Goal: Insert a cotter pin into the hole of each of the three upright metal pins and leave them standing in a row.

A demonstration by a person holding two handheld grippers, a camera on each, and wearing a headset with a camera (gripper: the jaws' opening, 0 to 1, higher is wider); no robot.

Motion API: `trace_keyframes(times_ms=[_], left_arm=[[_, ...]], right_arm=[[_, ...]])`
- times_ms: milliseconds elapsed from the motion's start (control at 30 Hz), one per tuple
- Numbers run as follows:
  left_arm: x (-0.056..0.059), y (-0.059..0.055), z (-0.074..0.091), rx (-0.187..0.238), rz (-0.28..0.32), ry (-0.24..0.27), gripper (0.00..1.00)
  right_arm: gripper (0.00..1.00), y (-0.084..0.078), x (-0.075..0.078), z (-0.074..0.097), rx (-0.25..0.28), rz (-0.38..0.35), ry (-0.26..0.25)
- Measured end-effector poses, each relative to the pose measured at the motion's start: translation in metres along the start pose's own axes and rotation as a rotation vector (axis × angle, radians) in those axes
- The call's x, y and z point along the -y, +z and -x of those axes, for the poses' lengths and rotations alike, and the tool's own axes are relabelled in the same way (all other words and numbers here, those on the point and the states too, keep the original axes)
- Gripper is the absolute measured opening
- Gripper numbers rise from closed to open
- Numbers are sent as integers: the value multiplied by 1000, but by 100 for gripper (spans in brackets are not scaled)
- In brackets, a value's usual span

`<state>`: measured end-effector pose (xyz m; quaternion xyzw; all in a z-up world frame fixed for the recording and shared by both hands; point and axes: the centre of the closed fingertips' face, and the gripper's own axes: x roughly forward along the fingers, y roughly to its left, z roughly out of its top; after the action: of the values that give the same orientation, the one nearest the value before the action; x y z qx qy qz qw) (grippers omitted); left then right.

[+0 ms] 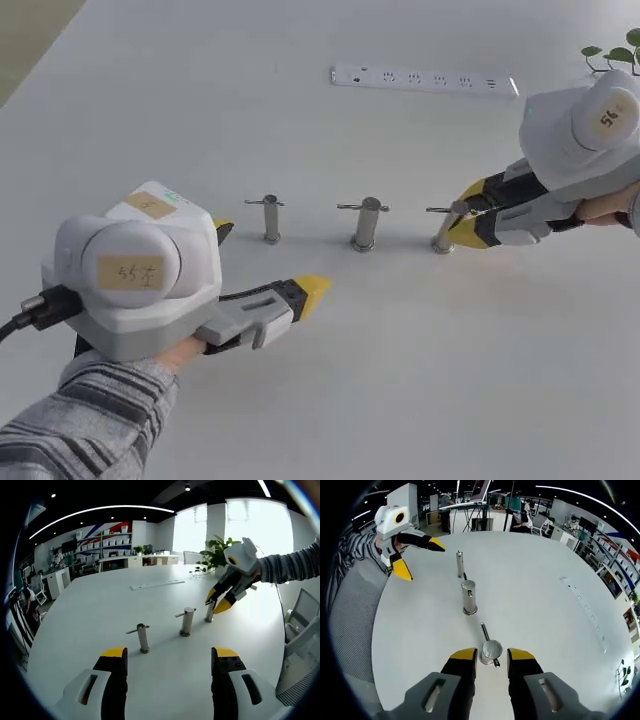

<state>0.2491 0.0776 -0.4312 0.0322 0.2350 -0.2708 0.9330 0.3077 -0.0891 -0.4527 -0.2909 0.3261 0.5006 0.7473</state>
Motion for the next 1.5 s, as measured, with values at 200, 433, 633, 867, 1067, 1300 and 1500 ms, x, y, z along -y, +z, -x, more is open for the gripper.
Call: trace_keyframes(times_ms=[200, 433, 633, 867, 1067, 1300, 1500], left_arm=[[-3, 8, 4, 13, -4, 7, 68], [-10, 14, 9, 10, 8, 7, 71], [-6, 19, 17, 2, 29, -4, 74], [-1, 23, 27, -6, 57, -4, 79], [4, 26, 40, 9, 94, 15, 80], [8, 28, 52, 3, 82, 45, 80], [10, 31, 54, 17, 90, 55, 87]], right_arm=[[36, 9, -3, 16, 61, -67, -62], [50, 19, -17, 31, 151, -232, -116], [57, 21, -25, 44, 213, -370, -165], [60, 22, -32, 57, 281, -497, -236], [64, 31, -52, 74, 359, -574, -254], [68, 19, -70, 83, 346, -577, -293], [71, 14, -72, 81, 349, -577, -317]])
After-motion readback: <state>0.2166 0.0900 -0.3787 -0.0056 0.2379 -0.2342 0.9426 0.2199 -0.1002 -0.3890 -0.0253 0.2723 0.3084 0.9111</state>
